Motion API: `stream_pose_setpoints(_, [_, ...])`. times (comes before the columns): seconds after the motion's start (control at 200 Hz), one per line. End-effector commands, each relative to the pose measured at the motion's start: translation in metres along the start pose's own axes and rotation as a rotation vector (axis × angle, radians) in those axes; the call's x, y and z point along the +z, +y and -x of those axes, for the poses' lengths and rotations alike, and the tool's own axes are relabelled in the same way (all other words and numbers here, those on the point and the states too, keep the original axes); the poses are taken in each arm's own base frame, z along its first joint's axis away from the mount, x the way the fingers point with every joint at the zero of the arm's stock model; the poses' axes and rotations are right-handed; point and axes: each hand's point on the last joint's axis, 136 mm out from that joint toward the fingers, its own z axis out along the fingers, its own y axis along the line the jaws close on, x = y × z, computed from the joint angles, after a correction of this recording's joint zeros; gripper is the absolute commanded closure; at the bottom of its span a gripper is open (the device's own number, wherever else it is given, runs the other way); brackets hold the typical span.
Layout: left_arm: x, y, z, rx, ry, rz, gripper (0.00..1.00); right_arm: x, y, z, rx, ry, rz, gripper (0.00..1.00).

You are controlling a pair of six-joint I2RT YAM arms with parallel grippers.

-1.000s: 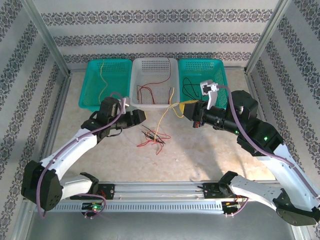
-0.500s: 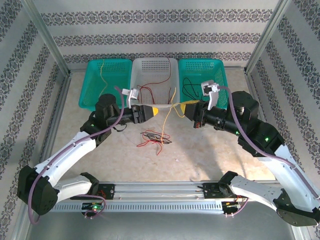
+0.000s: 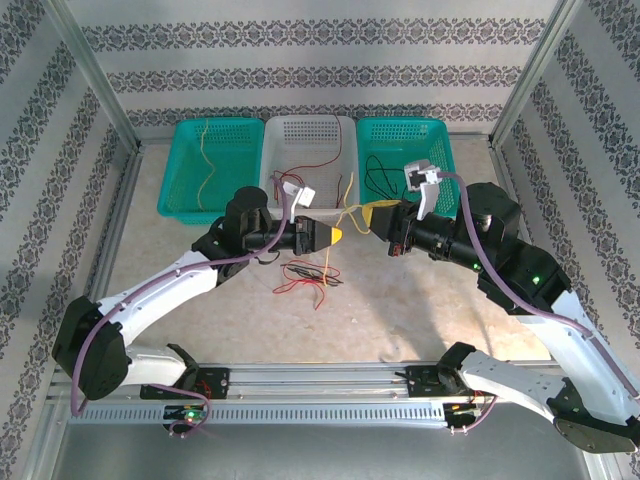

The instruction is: Untangle the cables

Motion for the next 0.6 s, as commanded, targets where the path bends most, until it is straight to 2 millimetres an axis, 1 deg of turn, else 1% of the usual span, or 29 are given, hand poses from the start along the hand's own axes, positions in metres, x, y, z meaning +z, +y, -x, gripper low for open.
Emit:
stream_pose_setpoints(0.0, [-0.003, -0.027, 0.015, 0.092, -0.030, -0.058, 0.93, -0.008, 0.008, 0.014, -0.016, -0.051, 0.011, 1.00])
stream_pose_setpoints(0.055, [-0.005, -0.032, 0.020, 0.101, -0.045, -0.067, 1.00, -0.008, 0.006, 0.014, -0.016, -0.050, 0.004, 0.99])
stream_pose_setpoints(0.16, [-0.007, -0.038, 0.029, 0.100, -0.090, -0.086, 1.00, -0.006, 0.002, 0.012, -0.015, -0.047, -0.016, 0.97])
stream_pose_setpoints(0.195, [-0.008, -0.042, 0.033, 0.098, -0.111, -0.100, 1.00, -0.006, 0.000, 0.012, -0.014, -0.047, -0.027, 0.94])
stream_pose_setpoints(0.28, [-0.011, -0.051, 0.045, 0.079, -0.176, -0.146, 1.00, -0.006, -0.008, 0.013, -0.009, -0.056, -0.072, 0.80])
stream_pose_setpoints(0.31, [-0.012, -0.056, 0.050, 0.073, -0.200, -0.168, 1.00, -0.006, -0.011, 0.013, -0.008, -0.058, -0.086, 0.79])
stream_pose_setpoints(0.385, [-0.013, -0.063, 0.063, 0.059, -0.258, -0.226, 1.00, -0.006, -0.011, 0.014, -0.009, -0.063, -0.086, 0.79])
stream_pose_setpoints(0.46, [-0.014, -0.071, 0.073, 0.037, -0.304, -0.286, 1.00, -0.006, -0.011, 0.014, -0.003, -0.066, -0.088, 0.76])
stream_pose_setpoints(0.49, [-0.014, -0.074, 0.077, 0.029, -0.317, -0.312, 1.00, -0.006, -0.012, 0.015, -0.001, -0.068, -0.092, 0.72])
stream_pose_setpoints(0.53, [-0.016, -0.079, 0.083, 0.024, -0.342, -0.346, 1.00, -0.007, -0.014, 0.015, 0.001, -0.070, -0.103, 0.64])
stream_pose_setpoints(0.575, [-0.017, -0.081, 0.089, 0.014, -0.363, -0.372, 1.00, -0.008, -0.017, 0.015, 0.002, -0.075, -0.122, 0.49])
stream_pose_setpoints(0.595, [-0.018, -0.082, 0.091, 0.007, -0.371, -0.380, 1.00, -0.009, -0.019, 0.016, 0.001, -0.078, -0.134, 0.45])
